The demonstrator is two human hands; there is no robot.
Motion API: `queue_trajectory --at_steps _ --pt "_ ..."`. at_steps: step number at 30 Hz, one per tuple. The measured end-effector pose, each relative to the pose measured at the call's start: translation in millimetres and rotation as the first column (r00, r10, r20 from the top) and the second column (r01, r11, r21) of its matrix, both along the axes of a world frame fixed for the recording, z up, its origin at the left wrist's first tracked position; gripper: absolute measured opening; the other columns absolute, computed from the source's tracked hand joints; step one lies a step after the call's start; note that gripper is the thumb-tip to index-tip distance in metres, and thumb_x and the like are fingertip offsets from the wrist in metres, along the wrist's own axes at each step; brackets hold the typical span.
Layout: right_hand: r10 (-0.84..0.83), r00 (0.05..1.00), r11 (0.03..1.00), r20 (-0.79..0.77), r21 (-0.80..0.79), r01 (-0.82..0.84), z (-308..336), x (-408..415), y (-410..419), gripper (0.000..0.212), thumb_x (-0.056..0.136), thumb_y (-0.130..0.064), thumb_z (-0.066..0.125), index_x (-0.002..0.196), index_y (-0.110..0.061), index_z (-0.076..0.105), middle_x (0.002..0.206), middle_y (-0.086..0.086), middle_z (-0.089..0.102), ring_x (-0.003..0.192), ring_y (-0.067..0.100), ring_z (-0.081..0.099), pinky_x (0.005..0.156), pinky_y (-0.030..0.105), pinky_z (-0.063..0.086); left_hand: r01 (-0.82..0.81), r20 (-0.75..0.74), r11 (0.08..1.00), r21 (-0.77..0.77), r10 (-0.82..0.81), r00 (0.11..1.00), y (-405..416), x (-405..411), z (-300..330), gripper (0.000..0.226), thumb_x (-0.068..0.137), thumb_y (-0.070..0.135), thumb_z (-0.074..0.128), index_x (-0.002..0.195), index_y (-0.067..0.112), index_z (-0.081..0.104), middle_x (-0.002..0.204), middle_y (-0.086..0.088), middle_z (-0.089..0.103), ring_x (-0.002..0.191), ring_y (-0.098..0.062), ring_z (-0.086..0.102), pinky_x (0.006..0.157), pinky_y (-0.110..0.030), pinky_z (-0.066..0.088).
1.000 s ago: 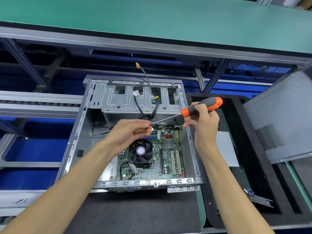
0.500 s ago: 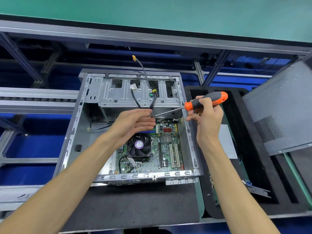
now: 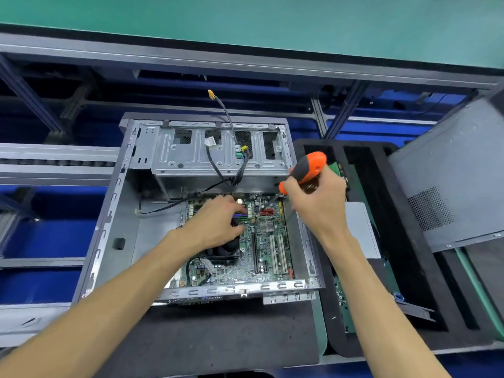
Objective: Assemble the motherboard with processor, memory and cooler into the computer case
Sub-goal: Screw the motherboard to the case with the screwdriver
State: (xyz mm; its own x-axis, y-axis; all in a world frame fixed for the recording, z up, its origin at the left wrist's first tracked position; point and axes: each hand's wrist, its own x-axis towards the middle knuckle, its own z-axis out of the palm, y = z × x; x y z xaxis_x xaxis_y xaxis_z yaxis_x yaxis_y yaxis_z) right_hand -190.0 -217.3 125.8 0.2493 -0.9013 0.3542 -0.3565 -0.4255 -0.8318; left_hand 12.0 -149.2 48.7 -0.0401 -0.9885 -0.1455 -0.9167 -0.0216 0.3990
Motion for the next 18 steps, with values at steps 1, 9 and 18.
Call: queue_trajectory --at_steps 1,9,18 --pt "0.021 0.998 0.999 -0.058 -0.031 -0.022 -2.4 2.1 0.0 0.015 0.079 -0.029 0.068 0.078 -0.019 0.057 0.062 0.001 0.059 0.058 0.022 0.057 0.057 0.042 0.049 0.011 0.022 1.0 0.009 -0.011 1.0 -0.7 0.3 -1.1 0.042 0.09 0.045 0.062 0.126 0.024 0.065 0.121 -0.001 0.059 0.114 -0.022 0.053 0.102 -0.041 0.039" --pt "0.087 0.964 0.996 -0.253 0.01 -0.087 -19.8 8.8 -3.4 0.031 0.08 -0.036 0.069 0.094 -0.025 0.045 0.068 -0.006 0.058 0.06 0.017 0.059 0.056 0.039 0.052 -0.039 -0.095 0.996 0.078 0.046 0.994 2.0 3.1 -4.3 0.039 0.089 0.046 0.061 0.112 0.018 0.074 0.105 0.002 0.067 0.095 -0.017 0.062 0.091 -0.035 0.05" --pt "0.128 0.917 0.992 -0.378 0.026 -0.127 -20.2 16.9 -3.2 0.031 0.08 -0.038 0.068 0.095 -0.022 0.045 0.067 -0.001 0.06 0.059 0.02 0.056 0.054 0.04 0.05 -0.058 -0.104 0.994 0.09 0.067 0.992 1.2 1.3 -1.6 0.039 0.089 0.045 0.062 0.115 0.018 0.073 0.106 0.001 0.068 0.094 -0.017 0.061 0.088 -0.031 0.048"
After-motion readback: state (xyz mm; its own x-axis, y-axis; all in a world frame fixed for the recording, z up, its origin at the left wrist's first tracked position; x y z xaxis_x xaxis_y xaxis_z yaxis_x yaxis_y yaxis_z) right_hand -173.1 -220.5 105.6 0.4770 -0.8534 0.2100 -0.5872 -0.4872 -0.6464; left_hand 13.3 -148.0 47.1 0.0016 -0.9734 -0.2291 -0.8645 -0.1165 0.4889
